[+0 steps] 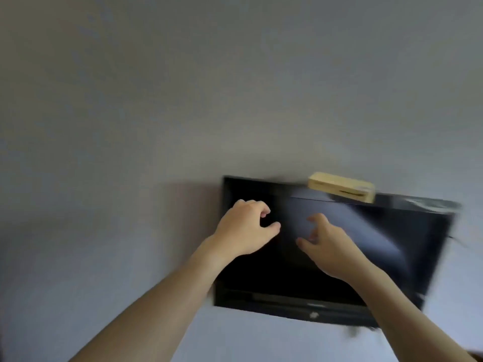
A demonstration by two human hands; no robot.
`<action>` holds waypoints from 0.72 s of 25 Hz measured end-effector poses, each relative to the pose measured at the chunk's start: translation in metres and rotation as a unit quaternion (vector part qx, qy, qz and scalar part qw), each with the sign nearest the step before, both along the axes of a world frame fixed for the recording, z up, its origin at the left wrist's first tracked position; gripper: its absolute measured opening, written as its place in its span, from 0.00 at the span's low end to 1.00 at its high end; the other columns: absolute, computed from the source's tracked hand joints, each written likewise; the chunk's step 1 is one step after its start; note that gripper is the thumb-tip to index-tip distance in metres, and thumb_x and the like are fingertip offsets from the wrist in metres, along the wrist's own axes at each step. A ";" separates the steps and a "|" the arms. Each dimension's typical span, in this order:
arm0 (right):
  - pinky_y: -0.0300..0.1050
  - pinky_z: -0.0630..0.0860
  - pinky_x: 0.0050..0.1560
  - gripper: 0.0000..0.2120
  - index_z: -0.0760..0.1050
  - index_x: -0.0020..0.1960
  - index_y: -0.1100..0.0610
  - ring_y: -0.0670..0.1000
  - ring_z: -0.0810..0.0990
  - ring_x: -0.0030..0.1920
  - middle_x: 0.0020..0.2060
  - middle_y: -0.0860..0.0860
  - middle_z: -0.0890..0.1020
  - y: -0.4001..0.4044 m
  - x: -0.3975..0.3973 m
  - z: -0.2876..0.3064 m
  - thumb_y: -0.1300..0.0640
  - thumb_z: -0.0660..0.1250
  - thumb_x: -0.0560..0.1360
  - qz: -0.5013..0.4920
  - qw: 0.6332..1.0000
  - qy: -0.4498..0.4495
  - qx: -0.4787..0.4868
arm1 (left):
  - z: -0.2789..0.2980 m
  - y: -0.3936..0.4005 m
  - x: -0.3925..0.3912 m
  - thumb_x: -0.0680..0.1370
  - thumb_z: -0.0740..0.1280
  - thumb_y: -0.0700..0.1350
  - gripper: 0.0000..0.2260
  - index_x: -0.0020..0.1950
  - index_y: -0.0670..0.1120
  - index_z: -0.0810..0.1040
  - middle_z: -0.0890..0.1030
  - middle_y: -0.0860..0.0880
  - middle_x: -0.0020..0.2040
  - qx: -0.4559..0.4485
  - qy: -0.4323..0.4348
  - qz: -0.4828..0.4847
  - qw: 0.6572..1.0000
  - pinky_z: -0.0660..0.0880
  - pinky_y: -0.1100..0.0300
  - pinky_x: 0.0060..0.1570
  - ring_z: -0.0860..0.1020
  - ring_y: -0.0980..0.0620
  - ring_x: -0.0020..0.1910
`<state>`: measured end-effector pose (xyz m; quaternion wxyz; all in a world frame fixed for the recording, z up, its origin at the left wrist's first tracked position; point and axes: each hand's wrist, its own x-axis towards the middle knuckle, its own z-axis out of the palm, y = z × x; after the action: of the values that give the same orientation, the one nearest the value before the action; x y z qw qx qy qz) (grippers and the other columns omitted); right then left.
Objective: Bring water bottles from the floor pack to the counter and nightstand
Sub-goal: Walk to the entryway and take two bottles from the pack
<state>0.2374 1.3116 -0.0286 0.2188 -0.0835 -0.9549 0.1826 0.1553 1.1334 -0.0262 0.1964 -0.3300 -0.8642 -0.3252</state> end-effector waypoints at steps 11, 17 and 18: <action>0.44 0.70 0.49 0.23 0.69 0.66 0.57 0.52 0.76 0.50 0.58 0.54 0.79 -0.312 -0.125 0.006 0.45 0.66 0.77 0.453 0.891 -0.030 0.031 | -0.009 -0.318 0.065 0.75 0.68 0.56 0.19 0.61 0.47 0.79 0.81 0.51 0.58 -0.006 -0.036 0.460 0.887 0.73 0.54 0.61 0.75 0.50 0.61; 0.43 0.73 0.41 0.18 0.72 0.63 0.53 0.47 0.77 0.43 0.43 0.45 0.78 -0.445 -0.083 -0.002 0.46 0.67 0.77 0.629 0.777 -0.040 -0.003 | -0.026 -0.396 0.187 0.75 0.64 0.60 0.20 0.61 0.50 0.78 0.79 0.54 0.57 -0.015 -0.053 0.651 0.757 0.72 0.57 0.59 0.75 0.53 0.59; 0.43 0.75 0.40 0.16 0.72 0.62 0.52 0.46 0.78 0.42 0.43 0.45 0.79 -0.463 -0.072 -0.004 0.46 0.67 0.77 0.650 0.757 -0.056 0.001 | -0.030 -0.407 0.204 0.76 0.64 0.60 0.20 0.63 0.50 0.77 0.79 0.54 0.58 -0.006 -0.059 0.667 0.743 0.72 0.58 0.58 0.74 0.54 0.59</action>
<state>0.1651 0.8484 -0.0322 -0.0068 0.5476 -0.7901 0.2753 0.3598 0.7262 -0.0560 0.3092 0.3493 -0.8757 -0.1247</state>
